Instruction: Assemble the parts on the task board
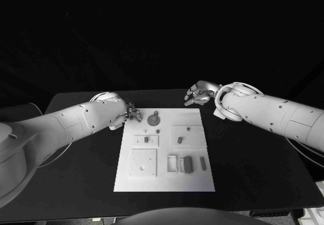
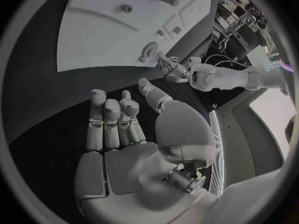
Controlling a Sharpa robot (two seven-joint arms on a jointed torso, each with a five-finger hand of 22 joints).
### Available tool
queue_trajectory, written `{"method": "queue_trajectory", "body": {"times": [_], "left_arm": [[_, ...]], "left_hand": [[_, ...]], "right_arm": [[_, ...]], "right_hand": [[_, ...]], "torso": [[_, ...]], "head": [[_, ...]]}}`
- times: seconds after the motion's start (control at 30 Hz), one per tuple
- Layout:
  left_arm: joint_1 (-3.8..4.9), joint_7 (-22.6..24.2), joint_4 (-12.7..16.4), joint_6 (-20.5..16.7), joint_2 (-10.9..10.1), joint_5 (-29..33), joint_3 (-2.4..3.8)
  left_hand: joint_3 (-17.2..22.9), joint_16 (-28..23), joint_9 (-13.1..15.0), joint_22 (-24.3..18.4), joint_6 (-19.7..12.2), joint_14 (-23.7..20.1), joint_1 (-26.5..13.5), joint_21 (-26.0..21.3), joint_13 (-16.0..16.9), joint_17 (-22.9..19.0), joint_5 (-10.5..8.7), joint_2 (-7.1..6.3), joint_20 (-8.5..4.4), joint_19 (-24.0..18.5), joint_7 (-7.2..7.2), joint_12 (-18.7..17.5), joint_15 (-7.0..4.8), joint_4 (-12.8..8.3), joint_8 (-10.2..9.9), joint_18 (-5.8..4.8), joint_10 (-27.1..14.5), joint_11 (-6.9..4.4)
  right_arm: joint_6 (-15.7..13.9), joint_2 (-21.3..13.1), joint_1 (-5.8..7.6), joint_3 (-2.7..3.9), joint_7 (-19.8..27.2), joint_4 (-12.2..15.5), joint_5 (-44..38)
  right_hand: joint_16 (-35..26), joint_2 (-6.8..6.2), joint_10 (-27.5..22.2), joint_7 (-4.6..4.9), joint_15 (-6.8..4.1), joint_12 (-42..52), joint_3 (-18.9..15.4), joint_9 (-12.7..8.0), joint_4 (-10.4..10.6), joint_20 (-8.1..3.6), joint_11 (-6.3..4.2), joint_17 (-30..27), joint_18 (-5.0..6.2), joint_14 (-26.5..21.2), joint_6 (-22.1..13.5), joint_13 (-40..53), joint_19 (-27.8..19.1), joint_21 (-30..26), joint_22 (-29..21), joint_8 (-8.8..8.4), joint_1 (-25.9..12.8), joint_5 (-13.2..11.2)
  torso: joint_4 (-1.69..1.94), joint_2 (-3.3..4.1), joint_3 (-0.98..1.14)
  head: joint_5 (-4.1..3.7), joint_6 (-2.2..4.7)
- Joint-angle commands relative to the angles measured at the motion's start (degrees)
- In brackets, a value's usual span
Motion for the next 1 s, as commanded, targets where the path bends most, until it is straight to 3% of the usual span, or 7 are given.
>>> {"method": "queue_trajectory", "body": {"times": [0.03, 0.27, 0.5, 0.73, 1.0], "left_arm": [[0.03, -0.1, 0.9, -0.8, -0.4, 1.3, 0.06], [0.1, -2.6, 4.6, -1.2, -2.7, 1.8, 0.09], [0.46, -4.9, 12.0, -1.8, -7.0, 4.2, 0.08], [0.65, -6.0, 20.9, -3.6, -12.1, 3.9, 0.04], [0.63, -7.1, 25.8, -5.0, -15.3, 3.0, -0.03]], "left_hand": [[0.4, 0.4, 2.6, 1.1, 1.9, 0.7, 1.8, 0.4, 0.1, 0.1, 0.45, 1.16, 0.04, 0.6, 1.14, 0.3, -0.7, 0.1, 2.2, 3.42, 0.8, -0.28], [0.9, 0.9, 3.1, 1.2, 2.6, 1.4, 1.8, 1.0, 0.3, 0.4, 0.58, 0.91, -0.08, 1.2, 0.73, 0.5, -0.97, 0.2, 3.0, 3.34, 1.6, -0.68], [1.2, 1.0, 3.3, 1.2, 2.9, 1.7, 1.9, 1.3, 0.4, 0.4, 0.95, 0.5, -0.15, 1.5, 0.54, 0.5, -1.11, 0.1, 3.2, 3.32, 2.0, -0.87], [1.1, 1.0, 3.4, 1.1, 3.1, 1.8, 1.5, 1.3, 0.4, 0.5, 0.92, 0.02, -0.07, 1.5, 0.52, 0.5, -1.1, 0.4, 3.4, 3.2, 2.1, -0.86], [1.2, 1.0, 3.4, 1.1, 3.3, 1.9, 1.5, 1.4, 0.4, 0.5, 0.9, -0.28, -0.11, 1.6, 0.46, 0.5, -1.11, 0.4, 3.5, 3.2, 2.3, -0.91]], "right_arm": [[0.6, -0.1, -0.01, 0.02, 0.3, 0.1, -0.1], [0.6, -0.4, -0.01, 0.02, 0.3, 0.2, -0.1], [0.6, -0.7, -0.01, 0.02, 0.2, 0.2, -0.1], [0.7, -1.0, -0.01, 0.01, 0.1, 0.2, -0.1], [0.7, -1.2, -0.01, 0.01, 0.1, 0.4, -0.1]], "right_hand": [[-0.1, -0.13, -0.3, 0.36, -0.35, 0.0, -0.1, 0.1, 0.4, 0.0, 0.29, -0.1, 0.77, 0.1, -0.1, -0.1, 0.2, -0.3, 0.6, -0.17, -0.7, 0.1], [-0.1, -0.14, -0.3, 0.36, -0.35, 0.0, -0.1, 0.1, 0.4, 0.0, 0.29, -0.1, 0.77, 0.1, -0.1, -0.1, 0.2, -0.3, 0.6, -0.18, -0.7, 0.1], [-0.1, -0.16, -0.3, 0.36, -0.35, 0.0, -0.1, 0.1, 0.4, 0.0, 0.29, -0.1, 0.77, 0.1, -0.1, -0.1, 0.2, -0.3, 0.6, -0.18, -0.7, 0.1], [-0.1, -0.18, -0.3, 0.35, -0.35, 0.0, -0.1, 0.1, 0.4, -0.01, 0.29, -0.1, 0.77, 0.1, -0.1, -0.1, 0.2, -0.3, 0.6, -0.19, -0.7, 0.1], [-0.1, -0.21, -0.3, 0.36, -0.35, 0.0, -0.1, 0.1, 0.4, -0.01, 0.29, -0.1, 0.77, 0.1, -0.1, -0.1, 0.2, -0.3, 0.6, -0.19, -0.7, 0.1]], "torso": [[0.01, -0.01, 0.02], [0.08, -0.06, 0.1], [0.09, -0.12, 0.17], [0.11, -0.08, 0.04], [0.12, -0.01, -0.04]], "head": [[0.09, -0.06], [0.25, -0.12], [0.19, -0.17], [0.26, -0.22], [0.44, -0.35]]}}
